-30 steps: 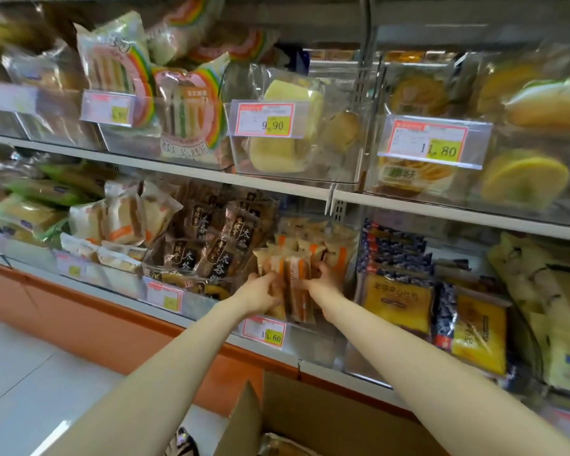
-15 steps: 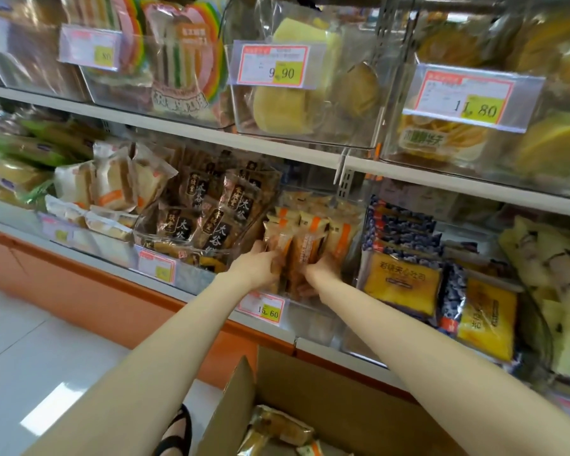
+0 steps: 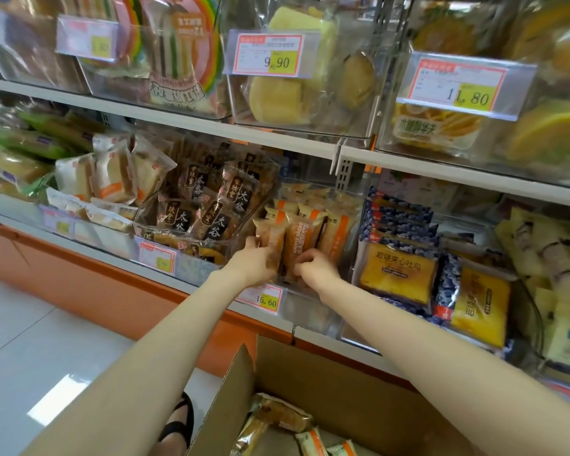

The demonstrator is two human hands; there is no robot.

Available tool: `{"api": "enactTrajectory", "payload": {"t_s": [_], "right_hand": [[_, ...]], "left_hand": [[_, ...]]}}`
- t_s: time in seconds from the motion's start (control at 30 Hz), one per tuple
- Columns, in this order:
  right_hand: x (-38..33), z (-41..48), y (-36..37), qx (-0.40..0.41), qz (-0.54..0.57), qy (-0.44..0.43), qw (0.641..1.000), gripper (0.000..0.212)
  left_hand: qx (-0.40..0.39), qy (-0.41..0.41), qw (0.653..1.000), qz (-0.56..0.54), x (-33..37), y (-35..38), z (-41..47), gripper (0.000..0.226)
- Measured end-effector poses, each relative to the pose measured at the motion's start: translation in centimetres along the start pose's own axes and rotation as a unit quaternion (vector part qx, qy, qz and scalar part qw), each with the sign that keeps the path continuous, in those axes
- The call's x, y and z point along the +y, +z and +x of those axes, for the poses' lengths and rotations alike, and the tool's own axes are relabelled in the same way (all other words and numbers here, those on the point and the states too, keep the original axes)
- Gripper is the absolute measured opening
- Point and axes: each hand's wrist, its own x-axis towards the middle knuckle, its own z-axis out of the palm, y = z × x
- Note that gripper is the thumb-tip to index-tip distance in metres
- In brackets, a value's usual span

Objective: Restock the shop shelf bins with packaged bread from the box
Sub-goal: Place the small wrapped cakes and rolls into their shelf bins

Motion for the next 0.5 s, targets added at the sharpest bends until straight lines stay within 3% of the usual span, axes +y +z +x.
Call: {"api": "enactTrajectory", "payload": {"t_s": [0.27, 0.5], "right_hand": [[-0.4, -0.3, -0.4, -0.072, 0.001, -0.038, 0.997, 0.043], [-0.3, -0.7, -1.1, -0.078, -0.034, -0.067, 0.994, 0.032]], "left_hand": [[0.01, 0.008, 1.0, -0.005, -0.4, 0.1, 0.3, 0.048], [-0.002, 0.02, 0.999, -0.039, -0.1, -0.2, -0.6, 0.043]]}}
